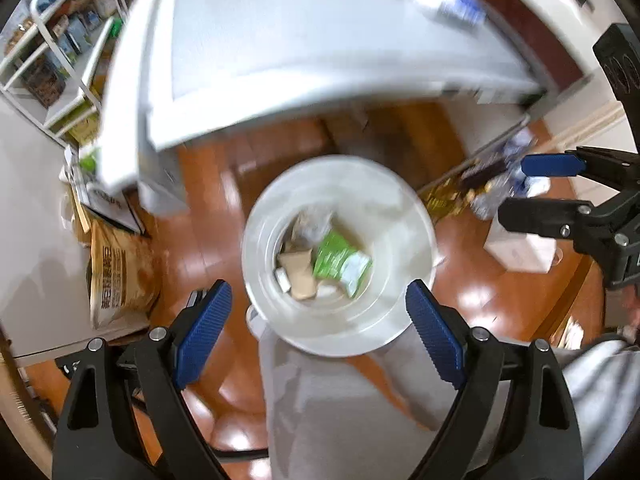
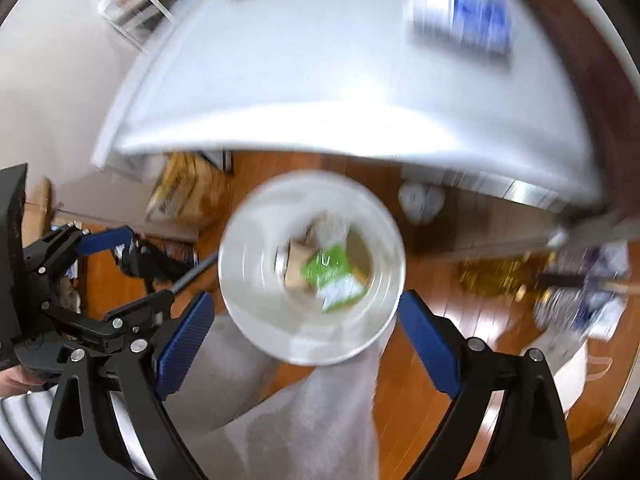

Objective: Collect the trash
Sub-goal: 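Move both tools back over the tray toward the biscuit packet and paper ball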

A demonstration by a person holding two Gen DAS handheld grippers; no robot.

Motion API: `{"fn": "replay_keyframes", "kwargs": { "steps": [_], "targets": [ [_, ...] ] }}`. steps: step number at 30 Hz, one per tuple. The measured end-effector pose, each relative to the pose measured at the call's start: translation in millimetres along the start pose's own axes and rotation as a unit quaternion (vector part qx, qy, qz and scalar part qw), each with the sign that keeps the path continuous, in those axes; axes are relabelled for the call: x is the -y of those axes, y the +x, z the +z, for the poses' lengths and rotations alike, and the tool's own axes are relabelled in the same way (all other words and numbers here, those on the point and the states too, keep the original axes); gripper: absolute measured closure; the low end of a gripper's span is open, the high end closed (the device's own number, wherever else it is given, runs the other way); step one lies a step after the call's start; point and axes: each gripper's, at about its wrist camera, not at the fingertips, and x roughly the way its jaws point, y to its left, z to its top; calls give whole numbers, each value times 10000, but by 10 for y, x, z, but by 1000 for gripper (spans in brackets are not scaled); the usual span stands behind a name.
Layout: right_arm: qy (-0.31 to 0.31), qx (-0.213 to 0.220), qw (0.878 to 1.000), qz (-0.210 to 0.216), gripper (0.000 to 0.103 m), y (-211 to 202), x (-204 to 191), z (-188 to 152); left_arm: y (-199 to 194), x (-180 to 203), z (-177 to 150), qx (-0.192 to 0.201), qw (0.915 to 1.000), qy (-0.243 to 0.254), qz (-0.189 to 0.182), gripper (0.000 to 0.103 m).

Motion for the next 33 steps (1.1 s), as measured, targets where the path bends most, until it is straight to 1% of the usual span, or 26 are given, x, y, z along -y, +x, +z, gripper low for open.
{"fn": "replay_keyframes", "kwargs": {
  "steps": [2, 4, 6, 7, 9, 10, 11, 13, 15, 18, 20, 23, 25, 26, 27, 28, 30, 33],
  "targets": [
    [-154, 509, 9984, -176, 5, -310, -51, 135, -235, -2, 93, 331, 9994, -24, 42, 13],
    [-260, 906, 9951, -305, 5, -532, -74, 303, -430, -12, 210, 650, 9978, -61, 85, 9],
    [-347, 1244, 9906, -450, 5, -712, -98, 557, -627, -31, 387, 1054, 9942, -78, 194, 5],
    [-380, 1361, 9887, -501, 5, -758, -105, 654, -722, -43, 516, 1277, 9913, -55, 318, 5],
    [-418, 1548, 9842, -748, 5, -811, -87, 899, -791, -63, 734, 1517, 9868, -9, 574, 4],
    [-414, 1604, 9820, -911, 5, -822, -68, 1040, -806, -76, 864, 1614, 9842, 32, 726, 4],
    [-414, 1664, 9803, -976, 5, -830, -55, 1143, -806, -101, 1066, 1715, 9808, 92, 927, 4],
    [-354, 1735, 9788, -1027, 5, -834, -24, 1330, -791, -147, 1304, 1815, 9770, 164, 1109, 4],
    [-326, 1773, 9782, -1034, 5, -815, 9, 1474, -706, -200, 1687, 1804, 9747, 225, 1298, 4],
    [-292, 1830, 9742, -1287, 5, -776, 87, 1763, -546, -272, 2128, 1683, 9754, 228, 1402, 4],
    [-175, 1840, 9735, -1344, 5, -766, 155, 1922, -411, -374, 2421, 1527, 9794, 111, 1315, 4],
    [109, 1819, 9759, -1204, 5, -693, 351, 2355, -242, -521, 2760, 1391, 9843, -171, 1078, 4],
    [236, 1745, 9787, -1056, 5, -614, 473, 2616, -140, -584, 2907, 1306, 9865, -291, 944, 4],
    [356, 1706, 9806, -900, 8, -574, 553, 2756, -87, -616, 2980, 1275, 9872, -352, 890, 4],
    [428, 1673, 9818, -795, 13, -549, 600, 2833, -50, -640, 3030, 1270, 9876, -382, 843, 4],
    [570, 1602, 9833, -654, 15, -501, 686, 2975, -15, -655, 3068, 1253, 9878, -399, 831, 4],
    [728, 1546, 9835, -596, 15, -428, 789, 3148, 80, -677, 3161, 1165, 9883, -431, 891, 4],
    [836, 1359, 9857, -535, 15, -261, 912, 3382, 158, -714, 3199, 1121, 9890, -488, 834, 4]
  ]
}}
